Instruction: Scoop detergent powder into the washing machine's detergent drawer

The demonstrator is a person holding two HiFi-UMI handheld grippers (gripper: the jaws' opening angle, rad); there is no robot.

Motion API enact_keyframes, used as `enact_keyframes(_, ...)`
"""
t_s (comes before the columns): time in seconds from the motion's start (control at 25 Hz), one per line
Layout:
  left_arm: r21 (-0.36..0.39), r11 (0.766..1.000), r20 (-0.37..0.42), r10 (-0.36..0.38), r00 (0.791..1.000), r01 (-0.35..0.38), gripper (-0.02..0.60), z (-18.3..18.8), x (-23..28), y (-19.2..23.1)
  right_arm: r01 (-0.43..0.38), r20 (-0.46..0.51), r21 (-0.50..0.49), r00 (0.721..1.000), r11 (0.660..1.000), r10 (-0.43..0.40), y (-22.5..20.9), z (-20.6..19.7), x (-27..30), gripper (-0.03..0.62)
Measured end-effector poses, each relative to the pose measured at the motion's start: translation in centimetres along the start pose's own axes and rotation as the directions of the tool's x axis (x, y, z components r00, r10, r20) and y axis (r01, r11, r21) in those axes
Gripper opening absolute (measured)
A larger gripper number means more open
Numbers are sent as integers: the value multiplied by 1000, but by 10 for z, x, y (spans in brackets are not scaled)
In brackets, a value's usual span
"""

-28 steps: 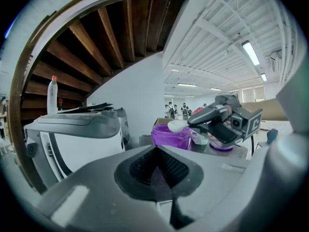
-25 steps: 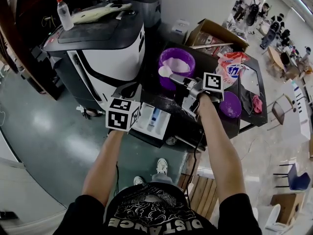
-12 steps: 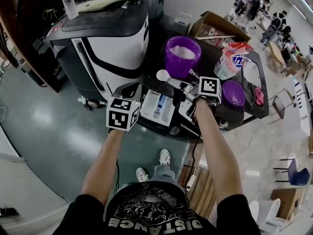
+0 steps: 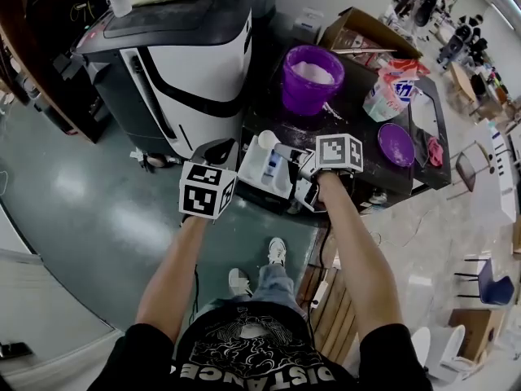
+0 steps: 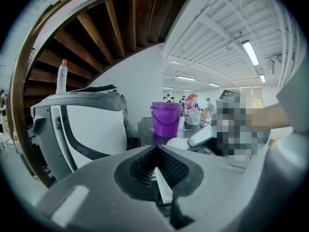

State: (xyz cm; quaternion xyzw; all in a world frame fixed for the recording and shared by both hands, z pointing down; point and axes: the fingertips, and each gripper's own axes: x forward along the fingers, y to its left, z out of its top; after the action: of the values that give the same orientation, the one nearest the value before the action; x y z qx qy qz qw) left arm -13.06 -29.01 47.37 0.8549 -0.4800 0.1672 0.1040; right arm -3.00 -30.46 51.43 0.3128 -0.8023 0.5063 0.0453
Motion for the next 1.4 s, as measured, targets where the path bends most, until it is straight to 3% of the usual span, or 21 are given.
enact_keyframes(0.28,-6,1000,-24,9,1000,-10,2,-19,-6,3,119,-139,-201,979,972,-148,-21,-34,22,38)
enact_keyframes(0.6,-18,999,-42,34,999,-34,2,-33,-19,15,182,-236,-451,920,873,-314,-31,-58,43,37)
enact_keyframes(0.84,-27,998,-47,48,998,-49,2,-37,-26,20,203,-244,-646,859,736,-451,-40,-68,44,37)
enact_keyframes(1.16,-38,998,-37,52,998,-54,2,-36,-33,21,157,-197,-834,811,529,-551,-39,-76,45,37)
enact_keyframes(1.4,-30,998,-38,50,998,-52,2,-35,-34,17,122,-133,-916,807,382,-576,-36,-76,45,36)
